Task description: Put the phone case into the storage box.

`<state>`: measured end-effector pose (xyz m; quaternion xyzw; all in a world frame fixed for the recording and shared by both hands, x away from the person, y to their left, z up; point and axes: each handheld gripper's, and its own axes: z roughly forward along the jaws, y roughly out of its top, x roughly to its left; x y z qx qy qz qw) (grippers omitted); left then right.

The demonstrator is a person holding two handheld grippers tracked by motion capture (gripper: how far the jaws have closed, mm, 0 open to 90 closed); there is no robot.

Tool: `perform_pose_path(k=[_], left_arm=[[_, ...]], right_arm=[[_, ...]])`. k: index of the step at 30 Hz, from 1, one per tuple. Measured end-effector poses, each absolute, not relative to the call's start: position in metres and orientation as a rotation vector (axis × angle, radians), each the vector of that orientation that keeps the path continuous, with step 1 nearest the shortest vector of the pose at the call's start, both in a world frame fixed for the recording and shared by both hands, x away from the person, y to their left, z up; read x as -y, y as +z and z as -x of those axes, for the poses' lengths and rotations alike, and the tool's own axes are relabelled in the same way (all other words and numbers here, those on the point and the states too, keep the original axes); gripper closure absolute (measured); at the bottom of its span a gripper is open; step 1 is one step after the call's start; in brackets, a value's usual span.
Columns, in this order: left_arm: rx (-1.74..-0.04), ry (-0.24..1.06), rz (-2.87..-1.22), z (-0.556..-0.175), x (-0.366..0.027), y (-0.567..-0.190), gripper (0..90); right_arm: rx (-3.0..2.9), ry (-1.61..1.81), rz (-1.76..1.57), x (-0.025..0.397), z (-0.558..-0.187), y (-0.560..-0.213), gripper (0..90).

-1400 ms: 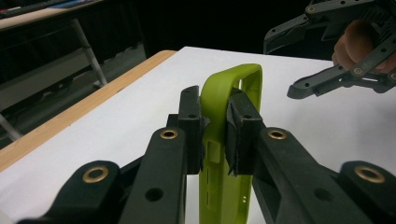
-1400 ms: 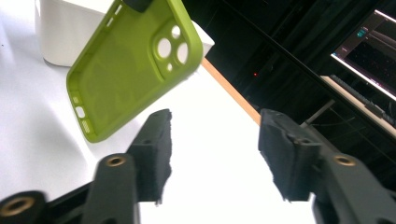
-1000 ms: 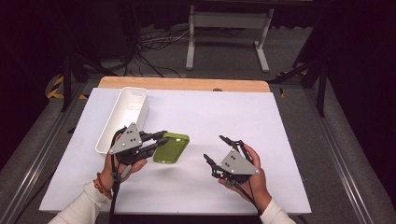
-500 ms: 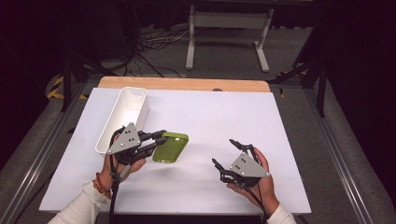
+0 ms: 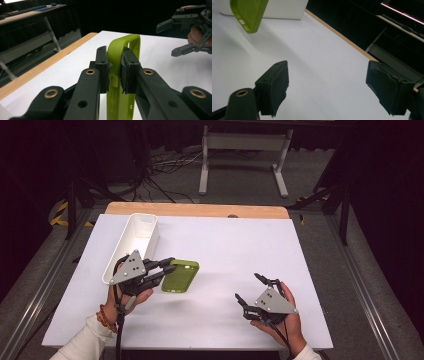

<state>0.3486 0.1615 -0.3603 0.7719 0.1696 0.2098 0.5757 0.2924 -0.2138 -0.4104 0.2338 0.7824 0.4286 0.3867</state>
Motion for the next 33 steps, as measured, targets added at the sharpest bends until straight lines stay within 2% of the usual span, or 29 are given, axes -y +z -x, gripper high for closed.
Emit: perform_pose_path(k=[33], left_arm=[[-0.464,0.547,-1.689,-0.353,-0.205,-0.338,78.7]], right_arm=[[-2.021,1.091,-0.624,0.219,-0.289,-0.424,16.4]])
